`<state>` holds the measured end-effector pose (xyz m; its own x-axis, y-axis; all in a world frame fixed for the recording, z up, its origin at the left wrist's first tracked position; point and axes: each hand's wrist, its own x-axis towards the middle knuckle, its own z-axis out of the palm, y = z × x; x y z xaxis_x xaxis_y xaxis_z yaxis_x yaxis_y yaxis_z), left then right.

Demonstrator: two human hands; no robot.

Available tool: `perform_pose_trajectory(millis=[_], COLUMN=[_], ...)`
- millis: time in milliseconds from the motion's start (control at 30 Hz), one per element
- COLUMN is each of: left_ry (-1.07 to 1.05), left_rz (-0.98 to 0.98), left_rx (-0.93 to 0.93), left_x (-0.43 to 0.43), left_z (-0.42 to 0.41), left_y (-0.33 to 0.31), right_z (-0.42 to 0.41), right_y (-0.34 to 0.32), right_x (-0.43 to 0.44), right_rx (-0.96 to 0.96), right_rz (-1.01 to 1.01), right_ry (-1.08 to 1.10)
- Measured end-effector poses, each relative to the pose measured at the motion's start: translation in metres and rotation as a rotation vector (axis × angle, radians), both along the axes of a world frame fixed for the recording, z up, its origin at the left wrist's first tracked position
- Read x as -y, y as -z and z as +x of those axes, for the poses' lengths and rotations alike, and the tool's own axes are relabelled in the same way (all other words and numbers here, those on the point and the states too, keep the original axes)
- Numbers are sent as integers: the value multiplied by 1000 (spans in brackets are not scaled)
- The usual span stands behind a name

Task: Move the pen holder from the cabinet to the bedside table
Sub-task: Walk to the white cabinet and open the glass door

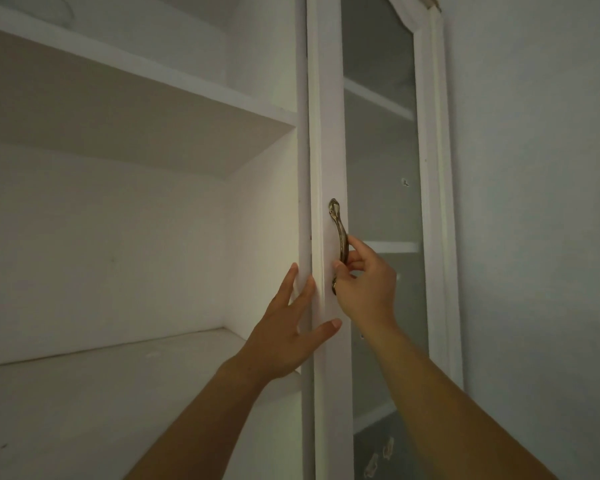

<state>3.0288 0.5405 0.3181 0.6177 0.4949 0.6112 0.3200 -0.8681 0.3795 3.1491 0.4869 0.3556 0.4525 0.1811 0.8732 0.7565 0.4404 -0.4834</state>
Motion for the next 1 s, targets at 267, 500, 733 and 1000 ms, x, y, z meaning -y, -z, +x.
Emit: perform_pose_trajectory(millis=[267, 500, 733, 1000], left_ry=[8, 52, 78, 169], left_rz=[74, 50, 4, 10], left_rx=[3, -39, -34, 29], left_x=[-3, -10, 11, 53], left_z=[1, -3, -9, 2], left_y=[3, 0, 7, 22], right_z=[-1, -8, -7, 75], right_y=[1, -5, -5, 5], right_x=[-5, -1, 14, 160], right_rx=[-5, -26, -81, -77], right_rz=[13, 45, 27, -67], right_ry=[21, 23, -13, -41])
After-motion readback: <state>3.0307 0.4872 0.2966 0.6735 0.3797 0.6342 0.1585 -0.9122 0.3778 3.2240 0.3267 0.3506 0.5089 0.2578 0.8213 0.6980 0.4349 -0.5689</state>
